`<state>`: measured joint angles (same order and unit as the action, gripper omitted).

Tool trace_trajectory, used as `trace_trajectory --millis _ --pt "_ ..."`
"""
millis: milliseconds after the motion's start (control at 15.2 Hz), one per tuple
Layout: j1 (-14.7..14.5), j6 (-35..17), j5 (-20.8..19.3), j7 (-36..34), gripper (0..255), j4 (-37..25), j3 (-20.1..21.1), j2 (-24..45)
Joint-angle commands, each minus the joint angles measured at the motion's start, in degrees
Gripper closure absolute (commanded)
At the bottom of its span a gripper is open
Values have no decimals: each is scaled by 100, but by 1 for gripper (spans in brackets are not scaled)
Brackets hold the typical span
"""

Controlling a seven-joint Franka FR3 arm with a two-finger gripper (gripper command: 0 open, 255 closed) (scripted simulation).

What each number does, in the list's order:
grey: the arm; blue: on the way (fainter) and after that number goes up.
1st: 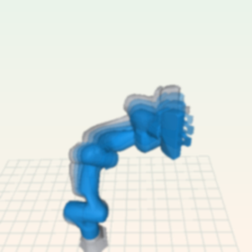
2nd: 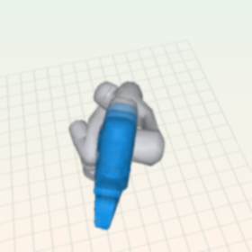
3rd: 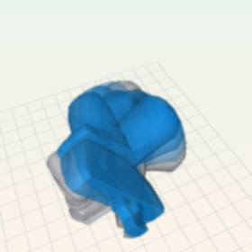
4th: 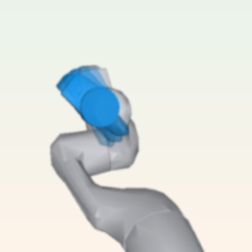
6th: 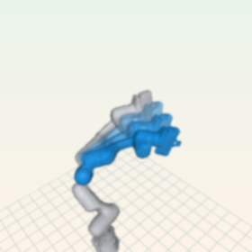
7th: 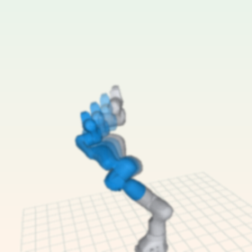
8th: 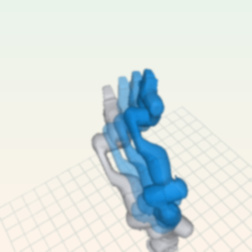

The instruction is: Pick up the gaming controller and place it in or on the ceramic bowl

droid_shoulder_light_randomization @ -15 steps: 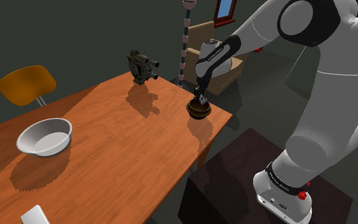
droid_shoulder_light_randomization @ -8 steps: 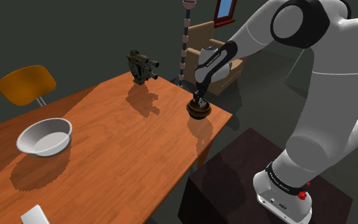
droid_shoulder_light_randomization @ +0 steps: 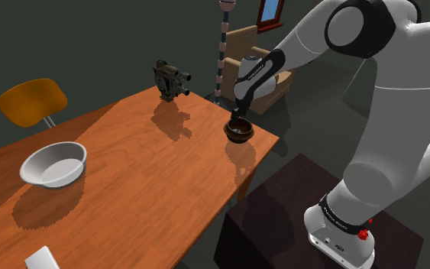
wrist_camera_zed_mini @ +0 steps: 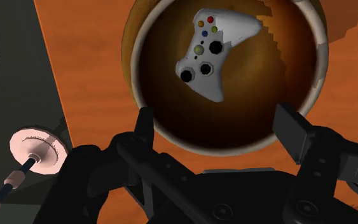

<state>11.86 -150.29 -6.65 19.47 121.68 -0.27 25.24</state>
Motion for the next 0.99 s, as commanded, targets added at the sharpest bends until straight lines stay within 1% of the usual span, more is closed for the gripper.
trace_trajectory --millis 0,132,396,924 --pt "0 0 0 0 0 0 0 0" --pt "0 0 0 0 0 0 0 0" --pt "-1 558 60 43 0 71 45 -628" --pt "-1 558 60 43 0 71 45 -628"
